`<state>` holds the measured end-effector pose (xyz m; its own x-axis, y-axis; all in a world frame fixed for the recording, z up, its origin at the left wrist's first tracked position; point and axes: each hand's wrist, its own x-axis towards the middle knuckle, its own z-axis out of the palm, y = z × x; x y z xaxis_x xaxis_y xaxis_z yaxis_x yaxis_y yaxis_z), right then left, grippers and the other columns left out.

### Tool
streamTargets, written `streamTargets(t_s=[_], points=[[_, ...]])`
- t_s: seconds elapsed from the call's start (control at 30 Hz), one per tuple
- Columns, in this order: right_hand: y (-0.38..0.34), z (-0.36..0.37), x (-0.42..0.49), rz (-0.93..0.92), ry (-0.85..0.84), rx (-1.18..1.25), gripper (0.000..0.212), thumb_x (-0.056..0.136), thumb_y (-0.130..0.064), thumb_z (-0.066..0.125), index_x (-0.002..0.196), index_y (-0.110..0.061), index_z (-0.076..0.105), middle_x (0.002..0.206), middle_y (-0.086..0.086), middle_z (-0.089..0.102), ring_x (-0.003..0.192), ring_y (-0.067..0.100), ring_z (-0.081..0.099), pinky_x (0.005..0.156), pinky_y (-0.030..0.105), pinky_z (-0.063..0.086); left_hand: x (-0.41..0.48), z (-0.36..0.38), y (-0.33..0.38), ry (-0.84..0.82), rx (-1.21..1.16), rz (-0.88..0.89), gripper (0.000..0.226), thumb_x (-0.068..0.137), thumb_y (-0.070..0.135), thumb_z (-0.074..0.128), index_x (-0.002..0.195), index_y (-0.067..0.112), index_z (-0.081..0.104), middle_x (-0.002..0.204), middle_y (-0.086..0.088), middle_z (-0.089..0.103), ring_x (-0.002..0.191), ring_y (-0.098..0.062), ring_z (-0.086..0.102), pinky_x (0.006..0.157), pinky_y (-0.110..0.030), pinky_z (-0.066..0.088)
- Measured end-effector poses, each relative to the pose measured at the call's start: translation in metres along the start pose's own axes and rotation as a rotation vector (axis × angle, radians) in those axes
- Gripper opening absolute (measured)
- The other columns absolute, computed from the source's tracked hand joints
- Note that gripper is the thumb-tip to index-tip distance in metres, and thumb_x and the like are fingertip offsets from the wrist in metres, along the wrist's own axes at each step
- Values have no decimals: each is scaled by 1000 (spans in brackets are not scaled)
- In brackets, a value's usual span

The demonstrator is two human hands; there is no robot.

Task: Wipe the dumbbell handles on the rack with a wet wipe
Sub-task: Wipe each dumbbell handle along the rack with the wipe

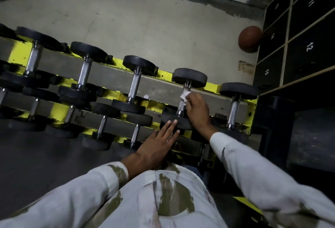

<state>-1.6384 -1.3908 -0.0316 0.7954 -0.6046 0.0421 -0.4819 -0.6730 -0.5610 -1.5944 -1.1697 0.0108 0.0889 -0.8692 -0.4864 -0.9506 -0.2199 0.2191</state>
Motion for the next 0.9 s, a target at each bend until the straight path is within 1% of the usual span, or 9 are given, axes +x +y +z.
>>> streamTargets(t_s=[0.1, 0.17, 0.23, 0.33, 0.43, 0.53, 0.6, 0.8, 0.9], points=[[-5, 15, 12, 423, 199, 375, 9, 84, -9, 63, 85, -17, 67, 84, 1, 69, 78, 22, 64, 69, 34, 50, -1, 0, 2, -2, 11, -13, 100, 95, 17, 59, 163, 12, -13, 160, -18, -40, 153, -35, -29, 123, -51, 25], [2, 23, 33, 665, 181, 582, 8, 84, -10, 66, 82, -18, 68, 81, 4, 71, 76, 24, 69, 70, 38, 59, -2, 1, 4, -7, 28, -20, 102, 93, 15, 61, 162, 12, -15, 159, -19, -42, 152, -36, -29, 122, -51, 26], [13, 29, 58, 882, 99, 908, 22, 82, 7, 56, 94, -7, 68, 92, 16, 72, 88, 38, 72, 74, 51, 62, -1, 0, 5, -10, 39, -29, 100, 95, 12, 58, 162, 12, -16, 158, -19, -43, 152, -36, -30, 122, -53, 27], [12, 23, 75, 982, -71, 1300, 43, 84, 24, 31, 114, 6, 57, 104, 26, 65, 86, 39, 70, 65, 46, 62, 2, -4, 9, -38, 20, -45, 92, 100, 9, 50, 162, 14, -17, 157, -18, -45, 151, -36, -31, 123, -53, 23], [12, 16, 59, 870, -319, 1291, 40, 88, 19, 32, 112, 9, 62, 116, 23, 68, 90, 32, 73, 75, 37, 61, 2, -5, 11, -40, 18, -44, 91, 99, 11, 50, 163, 14, -16, 158, -18, -44, 152, -36, -31, 124, -52, 22], [24, 14, 30, 769, -496, 1055, 41, 88, 14, 41, 108, -7, 70, 105, 10, 76, 102, 29, 70, 95, 35, 54, 1, -3, 9, -36, 21, -38, 94, 98, 12, 54, 163, 14, -15, 158, -19, -43, 151, -37, -31, 123, -53, 24], [29, 13, 17, 683, -568, 937, 37, 88, 13, 49, 109, -6, 73, 100, 10, 77, 97, 27, 72, 90, 35, 58, 0, -3, 8, -45, 19, -35, 99, 97, 17, 59, 163, 14, -15, 158, -20, -43, 151, -38, -31, 123, -53, 23], [31, 7, 2, 737, -368, 836, 17, 85, 12, 67, 98, 2, 71, 80, 12, 71, 73, 21, 67, 69, 21, 58, -3, -6, 10, -49, 7, -36, 100, 96, 18, 59, 162, 14, -16, 158, -20, -43, 151, -38, -31, 124, -53, 23], [27, -4, 19, 839, -215, 899, 14, 85, 7, 70, 94, -3, 71, 82, 12, 70, 70, 20, 67, 69, 26, 60, -3, -9, 9, -46, 8, -39, 99, 96, 15, 58, 162, 13, -16, 159, -19, -42, 152, -37, -31, 124, -52, 22]])
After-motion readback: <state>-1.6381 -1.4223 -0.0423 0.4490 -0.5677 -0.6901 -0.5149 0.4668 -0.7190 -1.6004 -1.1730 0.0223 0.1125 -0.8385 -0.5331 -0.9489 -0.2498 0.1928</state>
